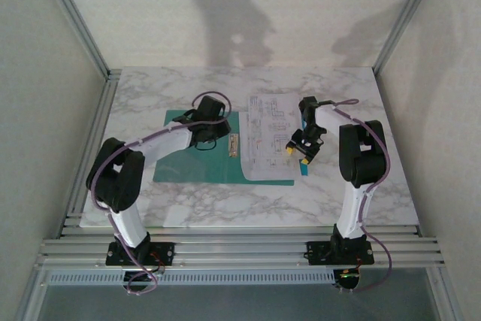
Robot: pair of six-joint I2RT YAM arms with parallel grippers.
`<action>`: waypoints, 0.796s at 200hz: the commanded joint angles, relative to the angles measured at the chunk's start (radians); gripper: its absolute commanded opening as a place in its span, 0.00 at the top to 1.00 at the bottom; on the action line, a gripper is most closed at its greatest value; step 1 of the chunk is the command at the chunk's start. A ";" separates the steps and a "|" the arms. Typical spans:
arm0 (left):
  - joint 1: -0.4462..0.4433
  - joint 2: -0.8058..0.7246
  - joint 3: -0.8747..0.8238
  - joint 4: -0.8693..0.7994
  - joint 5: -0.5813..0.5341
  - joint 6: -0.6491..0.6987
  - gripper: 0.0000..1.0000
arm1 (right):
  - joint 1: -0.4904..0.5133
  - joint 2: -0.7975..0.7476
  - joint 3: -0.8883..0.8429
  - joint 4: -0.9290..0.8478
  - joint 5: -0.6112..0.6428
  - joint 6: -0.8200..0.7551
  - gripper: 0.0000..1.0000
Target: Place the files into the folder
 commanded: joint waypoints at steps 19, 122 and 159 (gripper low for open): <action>-0.013 0.055 -0.059 0.026 0.064 -0.001 0.71 | 0.047 -0.011 -0.043 0.009 -0.024 0.018 0.46; -0.081 -0.025 -0.063 0.038 0.020 -0.113 0.69 | 0.050 -0.180 -0.062 -0.009 -0.012 0.059 0.40; -0.086 -0.004 0.023 0.060 0.103 -0.082 0.64 | 0.030 -0.210 -0.027 0.018 -0.011 0.042 0.41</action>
